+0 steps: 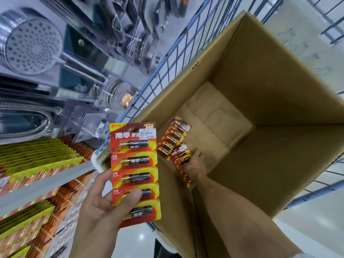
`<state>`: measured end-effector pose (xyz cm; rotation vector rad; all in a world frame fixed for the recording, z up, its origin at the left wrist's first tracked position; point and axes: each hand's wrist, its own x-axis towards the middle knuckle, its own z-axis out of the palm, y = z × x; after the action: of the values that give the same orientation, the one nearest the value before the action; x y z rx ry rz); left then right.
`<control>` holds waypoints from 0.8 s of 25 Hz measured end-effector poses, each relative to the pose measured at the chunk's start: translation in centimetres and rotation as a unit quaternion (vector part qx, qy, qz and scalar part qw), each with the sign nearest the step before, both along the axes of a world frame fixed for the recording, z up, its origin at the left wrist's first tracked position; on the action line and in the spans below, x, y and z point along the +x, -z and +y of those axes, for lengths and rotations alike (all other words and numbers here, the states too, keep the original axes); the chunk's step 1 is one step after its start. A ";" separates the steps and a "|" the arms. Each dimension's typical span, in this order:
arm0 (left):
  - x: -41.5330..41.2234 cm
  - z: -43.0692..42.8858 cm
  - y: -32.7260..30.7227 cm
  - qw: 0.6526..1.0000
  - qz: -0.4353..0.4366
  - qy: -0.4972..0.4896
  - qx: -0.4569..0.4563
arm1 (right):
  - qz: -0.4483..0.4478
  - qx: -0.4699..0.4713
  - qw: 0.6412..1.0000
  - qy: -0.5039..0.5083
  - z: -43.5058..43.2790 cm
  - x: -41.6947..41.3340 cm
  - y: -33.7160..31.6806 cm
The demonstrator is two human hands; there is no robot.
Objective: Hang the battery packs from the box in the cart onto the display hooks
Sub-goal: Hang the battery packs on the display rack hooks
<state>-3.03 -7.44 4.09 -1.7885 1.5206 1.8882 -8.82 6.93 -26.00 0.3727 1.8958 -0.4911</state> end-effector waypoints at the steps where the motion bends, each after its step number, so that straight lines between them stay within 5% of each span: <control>1: 0.3 -0.2 0.4 1.000 0.004 0.004 -0.001 | 0.006 -0.003 1.000 -0.009 -0.1 0.5 0.1; 12: 1.2 -0.7 2.7 0.994 0.078 0.031 0.074 | -0.044 -0.096 0.993 -0.049 0.7 -0.1 -0.6; 20: -1.1 0.2 2.1 0.989 0.141 0.034 0.042 | -0.035 -0.226 0.960 0.160 4.1 -10.0 -14.4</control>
<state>-4.12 -7.23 2.04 -1.4651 1.5360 2.2097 -18.81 11.01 -11.61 0.3862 1.5989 -1.0894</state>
